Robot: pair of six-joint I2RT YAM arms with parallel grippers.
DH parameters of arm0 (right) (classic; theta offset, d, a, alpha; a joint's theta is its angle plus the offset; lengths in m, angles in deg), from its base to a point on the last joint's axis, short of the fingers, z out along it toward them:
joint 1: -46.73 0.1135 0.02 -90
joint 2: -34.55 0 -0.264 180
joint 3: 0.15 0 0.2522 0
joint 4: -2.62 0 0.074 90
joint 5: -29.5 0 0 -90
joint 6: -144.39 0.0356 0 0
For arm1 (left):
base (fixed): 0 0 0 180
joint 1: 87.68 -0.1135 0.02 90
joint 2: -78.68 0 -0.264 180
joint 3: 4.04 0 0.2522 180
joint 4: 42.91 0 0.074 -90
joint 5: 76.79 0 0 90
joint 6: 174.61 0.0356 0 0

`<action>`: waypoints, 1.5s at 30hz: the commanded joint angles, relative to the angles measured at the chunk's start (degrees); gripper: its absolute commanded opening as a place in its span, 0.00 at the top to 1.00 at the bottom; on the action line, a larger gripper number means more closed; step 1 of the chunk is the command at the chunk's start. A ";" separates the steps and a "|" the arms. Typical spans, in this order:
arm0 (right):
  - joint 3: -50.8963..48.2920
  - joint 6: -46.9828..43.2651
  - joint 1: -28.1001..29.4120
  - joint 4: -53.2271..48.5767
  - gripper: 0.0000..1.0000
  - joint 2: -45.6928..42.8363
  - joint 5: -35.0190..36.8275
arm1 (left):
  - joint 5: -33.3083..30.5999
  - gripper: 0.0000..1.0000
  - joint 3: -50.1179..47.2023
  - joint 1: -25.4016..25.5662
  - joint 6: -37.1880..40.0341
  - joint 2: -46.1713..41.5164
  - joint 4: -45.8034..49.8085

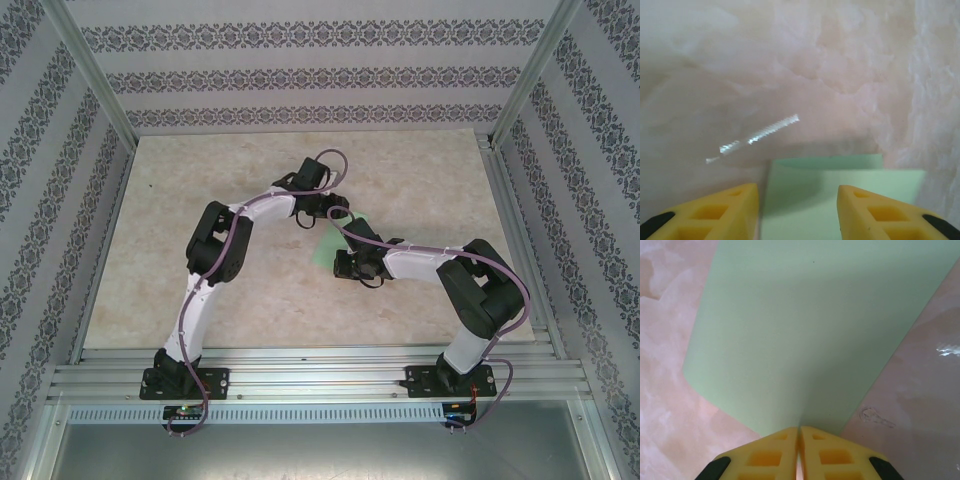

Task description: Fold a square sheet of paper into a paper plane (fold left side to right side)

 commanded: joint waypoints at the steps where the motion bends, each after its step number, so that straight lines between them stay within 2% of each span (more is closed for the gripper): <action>1: -2.57 -0.32 0.53 -8.56 0.89 1.95 -1.57 | -1.91 0.52 -2.47 -3.34 -0.11 -8.74 -3.99; 6: -1.63 -0.40 0.38 -6.98 0.88 -1.08 -2.08 | -1.34 0.52 -14.52 -3.52 0.45 -18.85 -7.37; 13: 0.19 -0.93 -0.23 -8.50 0.84 -7.78 -2.73 | 2.60 0.55 -34.27 -3.42 -3.08 -30.90 -12.12; 17: 0.11 -1.26 -2.72 -9.02 0.76 -13.47 -3.94 | 5.66 0.57 -40.78 -2.80 -5.71 -34.32 -14.83; 21: 0.48 -2.07 -7.63 -8.67 0.76 -16.45 -4.55 | 6.69 0.59 -41.55 -1.43 -6.35 -33.38 -14.05; 26: 3.15 -1.44 -11.69 -4.56 0.83 -13.84 -5.48 | 8.29 0.61 -40.65 0.19 -8.51 -29.68 -15.91; 31: 9.04 -0.57 -12.45 -2.19 0.87 -6.85 -4.93 | 8.11 0.62 -38.03 1.91 -8.62 -26.40 -14.57; 38: 15.87 2.18 -12.47 1.56 0.89 3.82 -6.95 | 5.87 0.62 -36.98 3.47 -8.44 -23.05 -12.79; 45: 21.41 3.74 -12.23 1.21 0.89 11.11 -8.11 | 2.94 0.62 -37.32 4.35 -7.12 -22.01 -9.98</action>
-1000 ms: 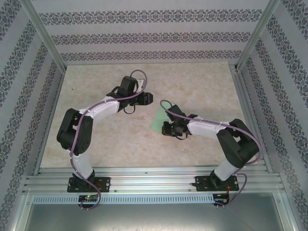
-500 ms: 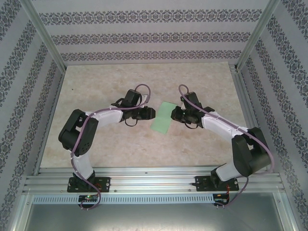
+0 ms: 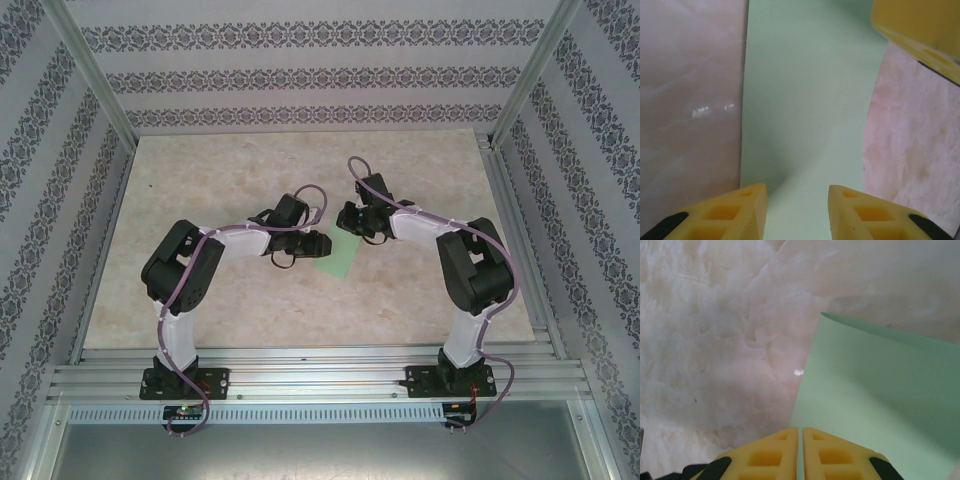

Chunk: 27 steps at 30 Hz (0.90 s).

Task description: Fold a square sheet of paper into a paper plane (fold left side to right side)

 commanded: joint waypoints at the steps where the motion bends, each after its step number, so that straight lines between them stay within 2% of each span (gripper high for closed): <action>1: 3.07 1.87 -0.10 1.74 0.89 2.58 -1.57 | -2.19 0.62 0.80 0.93 0.85 0.93 2.23; 14: 8.39 2.29 1.39 1.36 0.89 10.76 -2.60 | -6.28 0.63 -0.36 2.11 2.32 2.14 5.44; 27: 12.25 -2.18 0.27 -1.44 0.89 15.27 -1.04 | -8.08 0.63 -1.48 2.54 3.41 2.05 7.45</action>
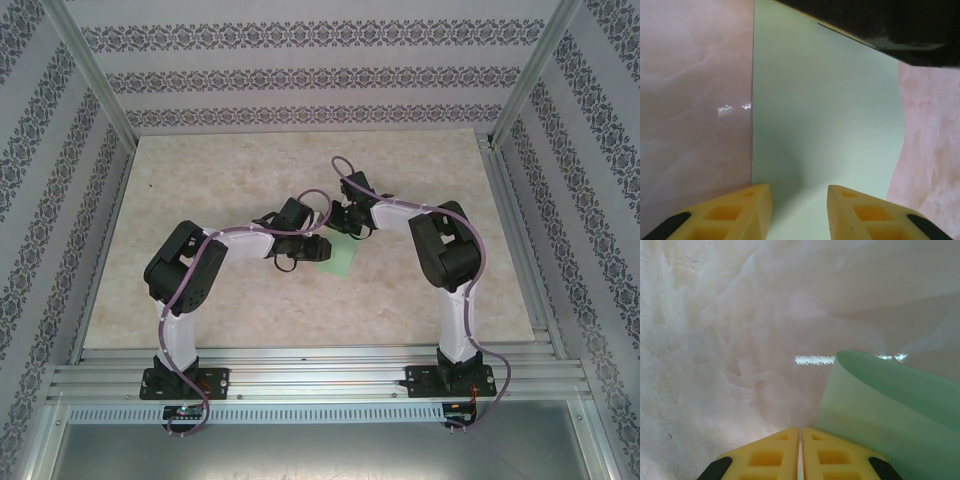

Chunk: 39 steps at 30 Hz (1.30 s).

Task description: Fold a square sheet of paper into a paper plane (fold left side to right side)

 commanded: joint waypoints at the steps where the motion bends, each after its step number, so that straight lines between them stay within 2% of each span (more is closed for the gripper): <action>1: 1.71 -2.39 -0.75 -0.84 0.89 1.87 1.24 | -2.82 0.63 -1.74 0.95 1.76 1.59 5.90; 15: 6.17 -6.43 -4.82 -2.37 0.89 5.51 1.35 | -3.64 0.63 -6.67 1.03 2.30 1.17 5.77; 33: 12.12 -8.67 -8.34 -3.93 0.89 8.08 1.87 | -3.70 0.63 -8.51 1.12 2.32 1.05 5.60; 39: 13.31 -10.03 -8.82 -4.44 0.89 5.94 0.20 | -3.74 0.63 -8.65 1.12 2.18 0.75 5.42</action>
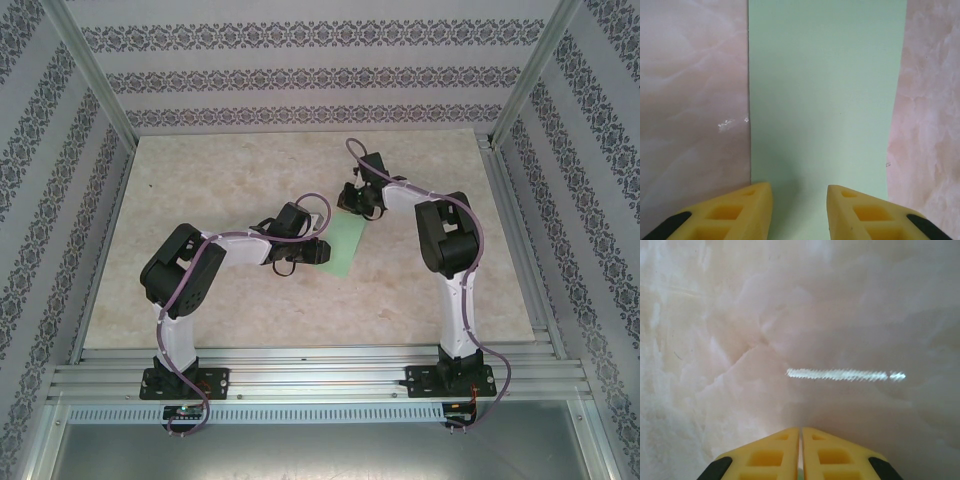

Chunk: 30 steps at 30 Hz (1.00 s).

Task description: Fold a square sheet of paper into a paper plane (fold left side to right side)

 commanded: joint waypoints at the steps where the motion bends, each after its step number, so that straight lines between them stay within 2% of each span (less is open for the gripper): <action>1: 0.93 -2.03 -1.21 0.63 0.89 -2.07 2.14 | -2.76 0.63 -3.74 0.77 0.74 2.33 11.63; 8: -8.52 -2.12 0.38 3.24 0.87 -13.00 1.48 | -3.00 0.63 -3.60 0.95 0.70 1.88 11.63; 13: -16.74 2.60 4.39 9.03 0.88 -16.24 0.70 | -3.22 0.63 -3.68 0.97 0.76 1.76 11.93; 21: -19.51 9.01 7.64 15.00 0.88 -11.97 0.19 | -3.37 0.63 -4.18 1.12 0.87 0.95 11.85; 30: -18.42 8.13 7.93 14.69 0.89 -6.58 0.81 | -3.67 0.63 -4.61 1.21 0.87 0.76 11.63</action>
